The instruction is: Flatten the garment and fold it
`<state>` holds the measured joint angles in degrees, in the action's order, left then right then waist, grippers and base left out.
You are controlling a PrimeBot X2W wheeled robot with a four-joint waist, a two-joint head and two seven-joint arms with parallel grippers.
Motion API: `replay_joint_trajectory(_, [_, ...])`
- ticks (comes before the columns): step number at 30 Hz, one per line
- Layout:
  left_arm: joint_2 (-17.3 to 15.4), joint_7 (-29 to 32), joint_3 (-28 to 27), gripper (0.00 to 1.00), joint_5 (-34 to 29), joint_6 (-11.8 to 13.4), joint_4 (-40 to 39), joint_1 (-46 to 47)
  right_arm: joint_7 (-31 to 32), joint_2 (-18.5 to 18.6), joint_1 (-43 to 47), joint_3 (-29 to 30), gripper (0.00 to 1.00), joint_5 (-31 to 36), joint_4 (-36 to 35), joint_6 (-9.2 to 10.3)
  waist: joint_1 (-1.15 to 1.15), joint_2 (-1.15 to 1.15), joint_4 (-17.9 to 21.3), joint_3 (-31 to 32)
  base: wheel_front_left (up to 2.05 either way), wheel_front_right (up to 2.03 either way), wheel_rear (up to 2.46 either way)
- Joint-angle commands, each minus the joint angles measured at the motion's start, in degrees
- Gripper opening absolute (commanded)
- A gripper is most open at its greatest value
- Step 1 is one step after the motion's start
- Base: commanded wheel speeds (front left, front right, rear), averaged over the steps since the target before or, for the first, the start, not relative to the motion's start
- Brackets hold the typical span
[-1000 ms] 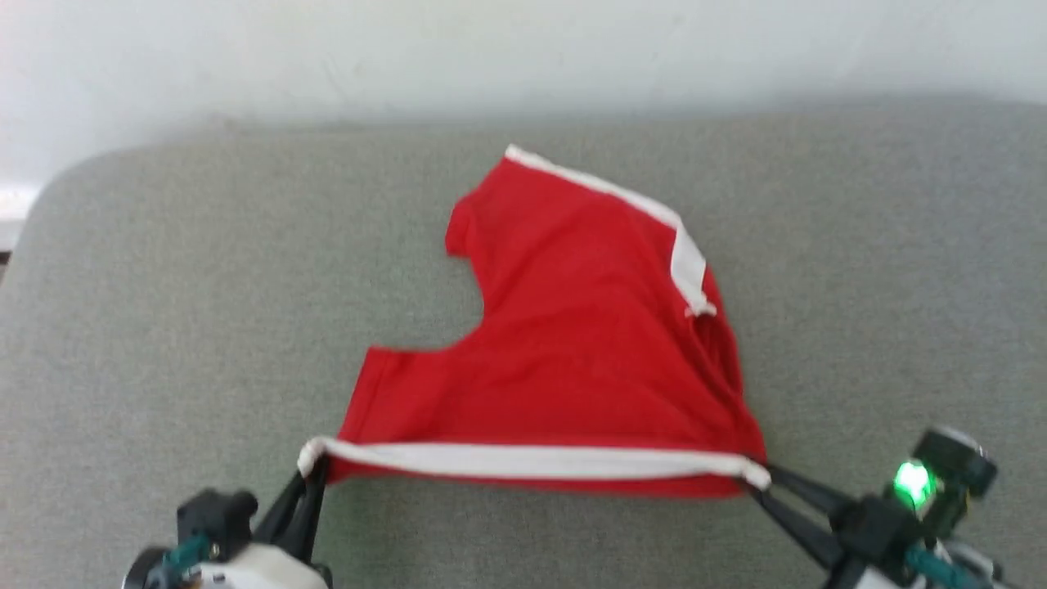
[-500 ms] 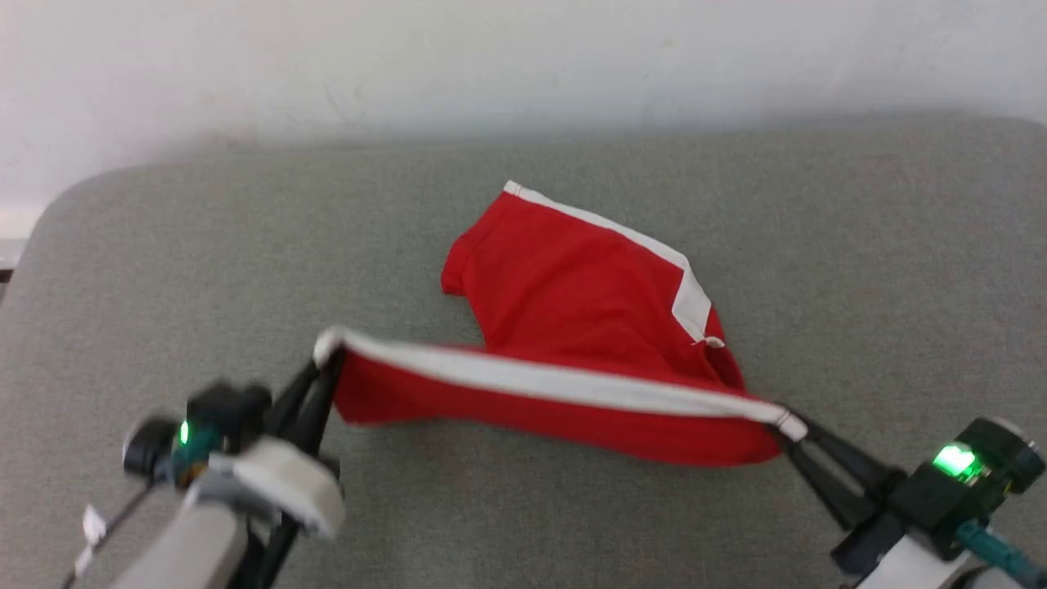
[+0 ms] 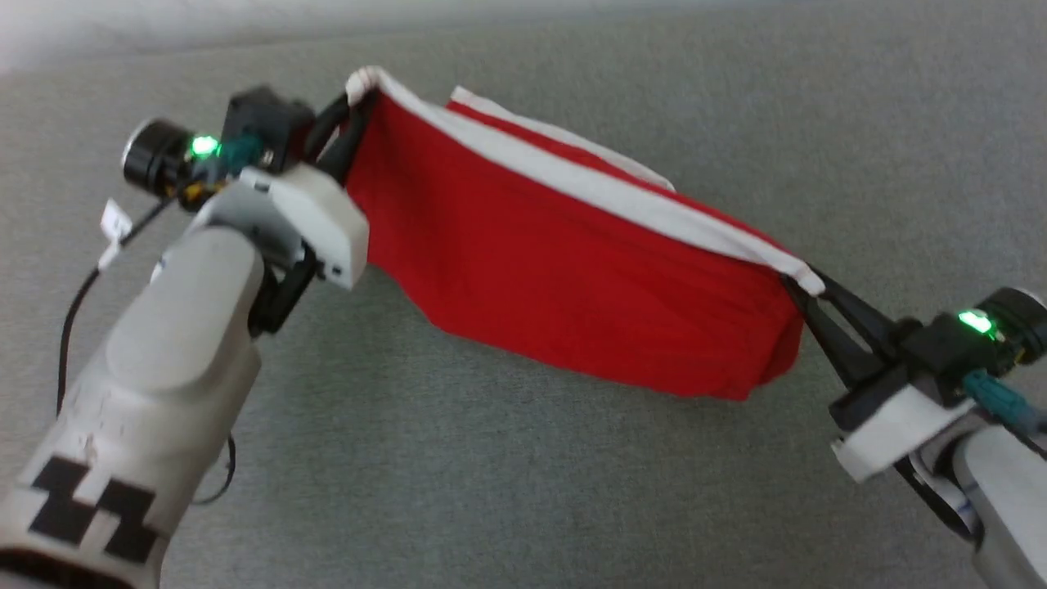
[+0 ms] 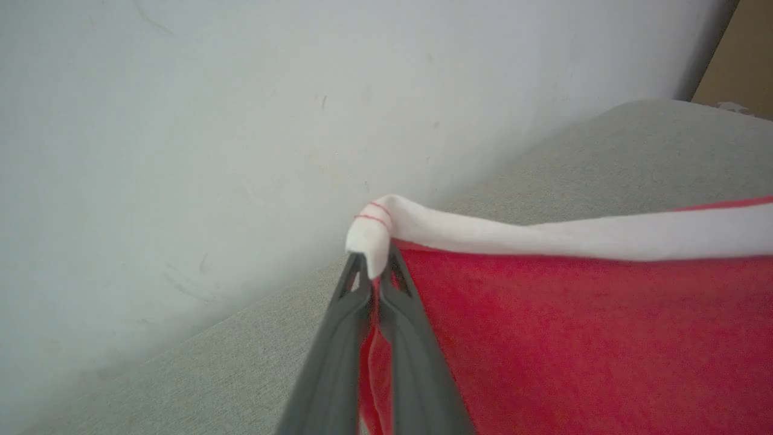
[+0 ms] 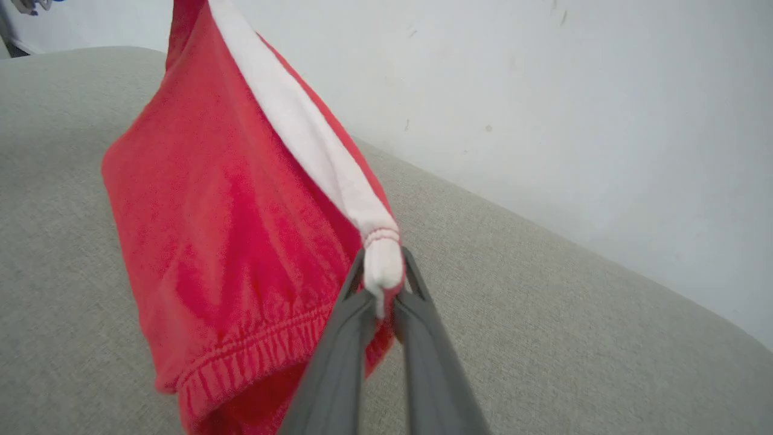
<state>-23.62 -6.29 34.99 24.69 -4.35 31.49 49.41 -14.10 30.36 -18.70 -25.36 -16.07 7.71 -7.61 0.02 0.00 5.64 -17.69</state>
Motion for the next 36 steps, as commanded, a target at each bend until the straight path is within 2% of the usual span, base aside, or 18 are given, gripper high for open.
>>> replay_joint_trajectory(1, [0.4, 0.2, 0.2, 0.00, -0.2, -0.4, 1.2, 1.4, 0.1, -0.5, -1.2, -0.3, 0.00, -0.5, 0.5, 0.12, -0.02, 0.00, 3.4, -5.8, 0.00, 0.00, 0.00])
replay_joint_trajectory(10, [3.9, -0.7, 4.0, 0.00, -2.8, -2.4, 18.0, 14.0, 0.0, -3.0, -8.7, -5.6, 0.00, -1.4, 5.8, 0.12, -0.02, 0.00, 6.0, -12.2, 0.00, 0.00, 0.00])
replay_joint_trajectory(18, [5.8, -0.9, 7.4, 0.00, -1.7, -3.1, 28.5, 17.3, -0.2, -4.1, -10.8, -6.9, 0.00, -2.9, 6.5, 0.12, -0.02, 0.00, 6.8, -12.7, 0.00, 0.00, 0.00])
replay_joint_trajectory(21, [6.3, -0.9, 9.4, 0.00, -0.1, -3.1, 29.9, 17.2, -0.2, -4.0, -10.8, -7.2, 1.00, -3.5, 5.5, 0.12, -0.02, 0.00, 6.6, -11.8, 0.00, 0.00, 0.00])
replay_joint_trajectory(22, [6.4, -0.9, 9.8, 0.35, 0.8, -3.1, 30.2, 17.1, -0.2, -4.0, -10.7, -6.8, 1.00, -3.5, 5.1, 0.12, -0.02, 0.00, 6.4, -11.3, 0.00, 0.00, 0.00])
replay_joint_trajectory(23, [6.3, -1.1, 10.2, 1.00, 1.5, -3.1, 30.3, 17.1, -0.1, -4.0, -10.5, -6.5, 1.00, -3.4, 4.5, 0.12, -0.02, 0.00, 6.2, -10.9, 0.00, 0.00, 0.00])
replay_joint_trajectory(31, [4.5, -0.6, 15.6, 1.00, 6.3, -3.1, 28.2, 19.2, 1.7, -2.8, -4.9, -2.0, 1.00, -1.6, -1.7, 0.12, -0.02, 0.00, 3.9, -3.9, 0.00, 0.00, 0.00])
replay_joint_trajectory(36, [2.5, 10.1, 20.8, 1.00, 12.1, -3.1, 25.1, 20.3, 4.1, -2.8, -0.2, 0.7, 1.00, -0.5, -5.6, 0.12, -0.02, 0.00, 3.0, -0.5, 0.00, 0.00, 0.00])
